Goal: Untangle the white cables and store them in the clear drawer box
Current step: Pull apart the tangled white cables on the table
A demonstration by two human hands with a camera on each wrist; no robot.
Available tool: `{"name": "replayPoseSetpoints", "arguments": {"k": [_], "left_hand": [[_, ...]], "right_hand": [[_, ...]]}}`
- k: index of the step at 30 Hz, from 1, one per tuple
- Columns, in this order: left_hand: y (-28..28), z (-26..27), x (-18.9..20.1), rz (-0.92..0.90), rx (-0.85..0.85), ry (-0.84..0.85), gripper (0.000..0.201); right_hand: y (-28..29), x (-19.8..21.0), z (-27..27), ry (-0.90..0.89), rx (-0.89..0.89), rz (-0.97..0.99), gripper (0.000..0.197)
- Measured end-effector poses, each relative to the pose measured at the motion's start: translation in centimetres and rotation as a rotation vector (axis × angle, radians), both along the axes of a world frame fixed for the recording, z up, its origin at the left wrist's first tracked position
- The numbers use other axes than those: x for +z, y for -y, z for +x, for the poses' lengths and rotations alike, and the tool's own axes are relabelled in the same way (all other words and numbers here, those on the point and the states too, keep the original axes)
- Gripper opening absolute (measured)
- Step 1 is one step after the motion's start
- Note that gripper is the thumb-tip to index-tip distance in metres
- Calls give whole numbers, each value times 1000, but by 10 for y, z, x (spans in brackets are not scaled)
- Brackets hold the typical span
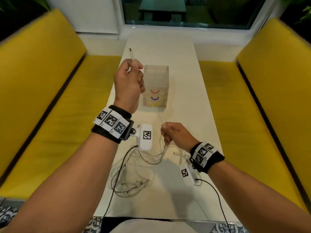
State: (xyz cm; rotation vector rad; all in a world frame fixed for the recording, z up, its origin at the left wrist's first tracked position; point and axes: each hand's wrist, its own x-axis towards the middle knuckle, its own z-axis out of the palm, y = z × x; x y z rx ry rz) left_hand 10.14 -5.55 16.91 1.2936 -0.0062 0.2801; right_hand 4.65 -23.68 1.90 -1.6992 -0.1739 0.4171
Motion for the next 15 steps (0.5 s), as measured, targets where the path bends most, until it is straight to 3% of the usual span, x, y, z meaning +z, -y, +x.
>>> {"name": "replayPoseSetpoints", "arguments": {"k": [4,7,11,15], "left_hand": [[-34,6,11,22,107,27,27],[-43,-1,1,232,109,1,25],[-31,-19,-27,571,-10,-4,24],[-10,-40,-56,664,-142,-95,29]], "right_hand": [[-10,-18,-20,-99,27,8,40],[-18,-13,-22,-69,-64,-22,41],[-23,20,-14,-41,-217,101,37],[-29,59,-3,-64,-166,300,24]]}}
